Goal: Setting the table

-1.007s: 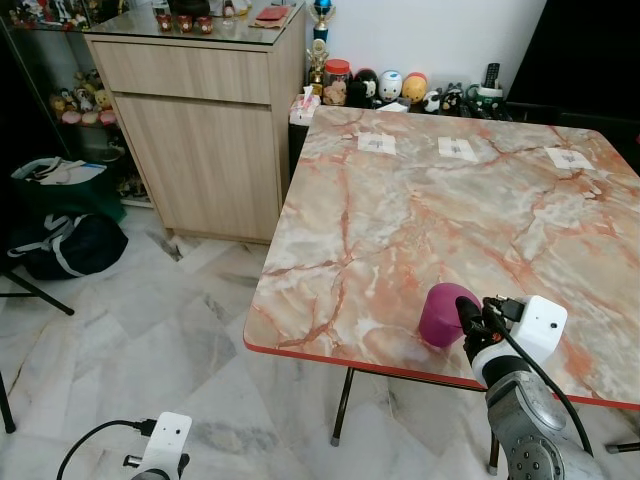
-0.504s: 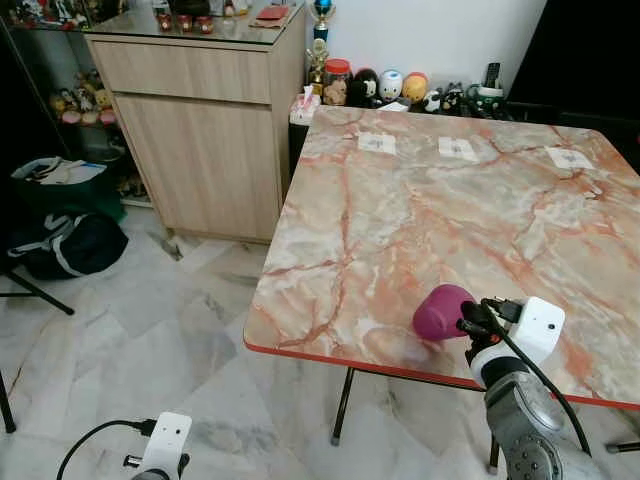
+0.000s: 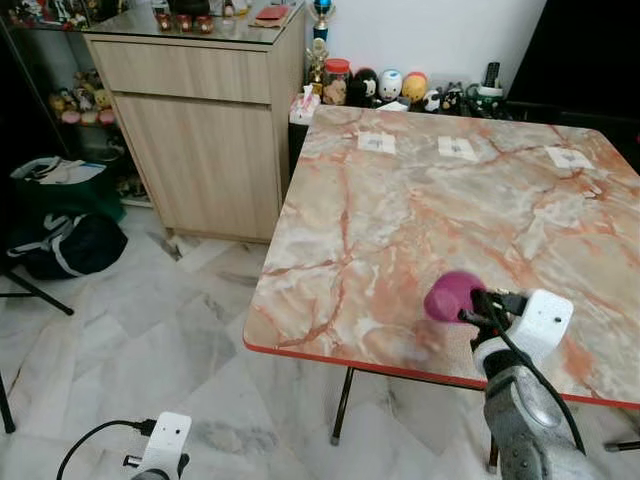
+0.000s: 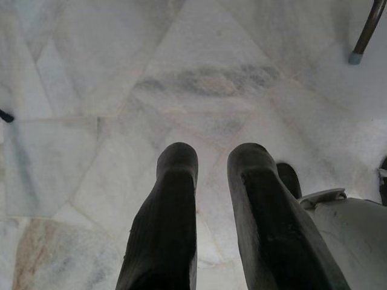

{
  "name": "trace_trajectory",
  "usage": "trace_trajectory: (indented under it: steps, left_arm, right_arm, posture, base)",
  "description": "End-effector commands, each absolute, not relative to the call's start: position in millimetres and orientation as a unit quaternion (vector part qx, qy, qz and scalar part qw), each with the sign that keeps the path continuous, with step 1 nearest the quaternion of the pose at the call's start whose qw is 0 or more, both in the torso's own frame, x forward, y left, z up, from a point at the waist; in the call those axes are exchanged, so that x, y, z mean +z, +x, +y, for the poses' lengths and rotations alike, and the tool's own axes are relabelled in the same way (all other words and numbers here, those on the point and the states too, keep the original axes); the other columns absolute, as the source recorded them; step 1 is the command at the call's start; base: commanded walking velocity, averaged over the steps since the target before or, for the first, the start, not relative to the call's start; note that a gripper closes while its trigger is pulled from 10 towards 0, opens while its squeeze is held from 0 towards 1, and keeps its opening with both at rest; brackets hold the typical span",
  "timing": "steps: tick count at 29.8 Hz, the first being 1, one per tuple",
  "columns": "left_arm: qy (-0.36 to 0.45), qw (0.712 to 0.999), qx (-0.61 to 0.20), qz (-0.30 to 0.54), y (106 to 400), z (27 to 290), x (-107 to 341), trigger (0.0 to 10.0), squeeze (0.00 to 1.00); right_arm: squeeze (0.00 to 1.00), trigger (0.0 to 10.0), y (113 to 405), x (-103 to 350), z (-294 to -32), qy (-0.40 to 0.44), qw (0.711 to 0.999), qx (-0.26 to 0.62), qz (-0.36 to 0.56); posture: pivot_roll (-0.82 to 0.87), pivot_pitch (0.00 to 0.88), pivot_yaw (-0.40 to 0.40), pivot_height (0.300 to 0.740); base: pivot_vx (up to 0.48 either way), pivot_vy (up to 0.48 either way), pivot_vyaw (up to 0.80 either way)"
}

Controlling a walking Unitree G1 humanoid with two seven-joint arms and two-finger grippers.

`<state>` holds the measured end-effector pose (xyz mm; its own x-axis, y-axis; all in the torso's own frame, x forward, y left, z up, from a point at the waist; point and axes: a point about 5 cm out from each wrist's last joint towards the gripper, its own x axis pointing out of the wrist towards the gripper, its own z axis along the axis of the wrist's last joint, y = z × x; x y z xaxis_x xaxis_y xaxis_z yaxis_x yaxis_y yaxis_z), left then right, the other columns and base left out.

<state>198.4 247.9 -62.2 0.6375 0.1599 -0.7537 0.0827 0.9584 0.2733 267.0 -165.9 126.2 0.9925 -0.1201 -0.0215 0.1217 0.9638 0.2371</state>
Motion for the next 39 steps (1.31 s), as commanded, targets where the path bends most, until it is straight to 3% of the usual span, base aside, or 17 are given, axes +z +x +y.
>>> trace_trajectory:
  steps: [1, 9, 39]
  left_arm:
    - [0.138, 0.893, 0.025, 0.428, 196, 248, -64, 10.0, 0.00]
    - [0.143, 0.892, 0.023, 0.428, 196, 247, -64, 10.0, 0.00]
    - [0.146, 0.892, 0.019, 0.428, 196, 247, -64, 10.0, 0.00]
  right_arm:
    - [0.00, 10.0, 269, 142, -159, 0.104, 0.993, -0.043, -0.042]
    - [0.00, 10.0, 270, 161, -150, 0.055, 0.992, -0.029, -0.113]
    - [0.00, 10.0, 272, 153, -160, 0.049, 0.989, -0.059, -0.125]
  posture:
    - [0.15, 0.007, -0.072, 0.740]
    - [0.15, 0.008, -0.074, 0.740]
    - [0.15, 0.012, -0.072, 0.740]
  base:
    - [0.000, 0.000, 0.00]
    - [0.000, 0.000, 0.00]
    - [0.000, -0.480, 0.00]
